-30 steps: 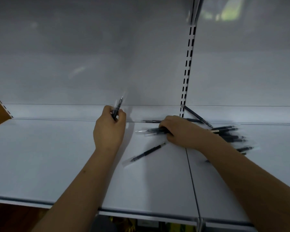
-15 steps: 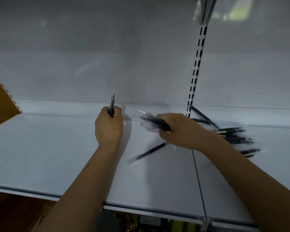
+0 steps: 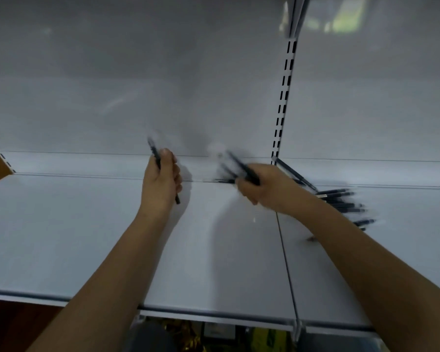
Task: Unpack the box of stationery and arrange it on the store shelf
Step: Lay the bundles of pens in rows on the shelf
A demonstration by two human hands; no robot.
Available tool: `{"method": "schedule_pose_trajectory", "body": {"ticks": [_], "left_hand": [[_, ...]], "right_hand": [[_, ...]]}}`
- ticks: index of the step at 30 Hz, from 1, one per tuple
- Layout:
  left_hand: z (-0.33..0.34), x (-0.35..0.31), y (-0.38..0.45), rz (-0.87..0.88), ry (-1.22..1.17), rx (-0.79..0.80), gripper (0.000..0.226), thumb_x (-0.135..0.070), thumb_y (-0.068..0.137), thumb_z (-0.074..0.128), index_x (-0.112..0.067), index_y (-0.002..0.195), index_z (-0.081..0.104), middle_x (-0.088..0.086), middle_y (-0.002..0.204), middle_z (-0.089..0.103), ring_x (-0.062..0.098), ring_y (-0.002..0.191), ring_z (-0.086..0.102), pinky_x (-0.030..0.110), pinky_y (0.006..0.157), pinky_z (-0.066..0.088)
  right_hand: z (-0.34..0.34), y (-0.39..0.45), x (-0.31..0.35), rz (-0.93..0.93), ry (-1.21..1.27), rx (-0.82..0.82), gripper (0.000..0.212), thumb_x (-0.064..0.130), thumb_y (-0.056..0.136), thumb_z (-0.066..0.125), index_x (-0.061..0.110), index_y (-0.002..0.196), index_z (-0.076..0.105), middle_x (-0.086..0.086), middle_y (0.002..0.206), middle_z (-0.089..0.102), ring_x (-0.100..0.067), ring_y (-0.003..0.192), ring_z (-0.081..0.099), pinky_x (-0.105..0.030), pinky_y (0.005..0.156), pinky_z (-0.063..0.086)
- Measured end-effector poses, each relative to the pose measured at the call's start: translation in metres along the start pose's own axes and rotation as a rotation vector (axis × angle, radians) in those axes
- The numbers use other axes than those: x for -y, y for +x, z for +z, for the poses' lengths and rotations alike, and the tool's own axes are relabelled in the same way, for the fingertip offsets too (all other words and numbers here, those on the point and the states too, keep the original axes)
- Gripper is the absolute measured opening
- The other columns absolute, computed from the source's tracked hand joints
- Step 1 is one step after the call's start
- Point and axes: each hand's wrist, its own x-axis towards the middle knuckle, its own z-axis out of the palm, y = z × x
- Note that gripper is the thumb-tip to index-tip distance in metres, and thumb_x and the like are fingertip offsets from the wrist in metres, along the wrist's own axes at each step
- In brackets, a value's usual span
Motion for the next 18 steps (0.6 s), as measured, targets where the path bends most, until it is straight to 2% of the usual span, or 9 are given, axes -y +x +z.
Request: {"method": "schedule_pose_trajectory", "body": {"ticks": [2, 5, 8, 11, 13, 15, 17, 18], "left_hand": [[0.007, 0.004, -0.005, 0.041, 0.040, 0.109, 0.030, -0.034, 0.107, 0.035, -0.019, 0.085, 0.049, -0.009, 0.060, 0.036, 0.008, 0.052, 0.033, 0.023, 0.052, 0.033], [0.010, 0.012, -0.008, 0.023, 0.210, 0.170, 0.021, -0.031, 0.105, 0.041, -0.024, 0.098, 0.059, -0.014, 0.062, 0.044, 0.009, 0.057, 0.039, 0.022, 0.057, 0.037], [0.008, 0.020, -0.009, -0.075, 0.344, 0.177, 0.021, -0.026, 0.104, 0.044, -0.027, 0.098, 0.064, -0.008, 0.064, 0.049, 0.008, 0.053, 0.043, 0.020, 0.052, 0.038], [0.006, 0.024, -0.008, -0.046, 0.412, 0.183, 0.020, -0.024, 0.103, 0.046, -0.026, 0.097, 0.065, -0.007, 0.062, 0.050, 0.006, 0.050, 0.043, 0.024, 0.056, 0.038], [0.006, 0.024, -0.010, 0.032, 0.492, 0.186, 0.019, -0.025, 0.102, 0.049, -0.022, 0.096, 0.066, -0.008, 0.066, 0.054, 0.003, 0.054, 0.045, 0.021, 0.058, 0.037], [0.009, 0.023, -0.012, 0.088, 0.571, 0.195, 0.022, -0.030, 0.101, 0.051, -0.018, 0.089, 0.065, -0.003, 0.066, 0.054, 0.004, 0.055, 0.042, 0.022, 0.057, 0.034], [0.012, 0.022, -0.016, 0.101, 0.613, 0.207, 0.025, -0.032, 0.099, 0.053, -0.025, 0.075, 0.058, -0.007, 0.059, 0.048, 0.006, 0.051, 0.038, 0.026, 0.054, 0.030], [0.014, 0.020, -0.017, 0.118, 0.651, 0.215, 0.026, -0.031, 0.098, 0.054, -0.030, 0.072, 0.056, -0.010, 0.057, 0.049, 0.006, 0.051, 0.039, 0.026, 0.053, 0.029]], "right_hand": [[-0.007, 0.005, -0.006, -0.007, 0.187, -0.096, 0.019, 0.027, 0.099, 0.051, 0.014, 0.086, 0.051, 0.002, 0.065, 0.063, -0.008, 0.056, 0.057, -0.025, 0.058, 0.047], [-0.006, 0.010, -0.016, 0.018, 0.260, -0.166, 0.015, 0.023, 0.098, 0.054, 0.008, 0.095, 0.054, -0.001, 0.073, 0.067, -0.013, 0.068, 0.062, -0.027, 0.068, 0.051], [0.005, 0.007, -0.019, 0.111, 0.251, -0.083, 0.011, 0.016, 0.092, 0.061, 0.007, 0.099, 0.059, 0.001, 0.076, 0.070, -0.017, 0.067, 0.058, -0.033, 0.064, 0.051], [0.009, 0.005, -0.016, 0.135, 0.258, -0.016, 0.009, 0.020, 0.095, 0.058, 0.011, 0.095, 0.061, 0.004, 0.074, 0.067, -0.008, 0.064, 0.060, -0.026, 0.061, 0.048], [0.000, 0.005, -0.011, 0.124, 0.331, -0.110, 0.016, 0.028, 0.097, 0.059, 0.015, 0.087, 0.056, -0.001, 0.071, 0.061, -0.010, 0.063, 0.062, -0.026, 0.063, 0.052], [-0.016, 0.005, -0.006, 0.123, 0.448, -0.270, 0.025, 0.034, 0.093, 0.064, 0.016, 0.080, 0.053, 0.001, 0.060, 0.054, -0.013, 0.051, 0.055, -0.039, 0.064, 0.057], [-0.037, 0.002, -0.009, 0.136, 0.498, -0.430, 0.035, 0.039, 0.090, 0.066, 0.014, 0.070, 0.050, 0.005, 0.048, 0.050, -0.012, 0.043, 0.051, -0.048, 0.067, 0.056], [-0.048, -0.001, -0.012, 0.139, 0.459, -0.484, 0.041, 0.041, 0.091, 0.065, 0.013, 0.065, 0.051, 0.003, 0.047, 0.052, -0.013, 0.045, 0.053, -0.044, 0.069, 0.056]]}}
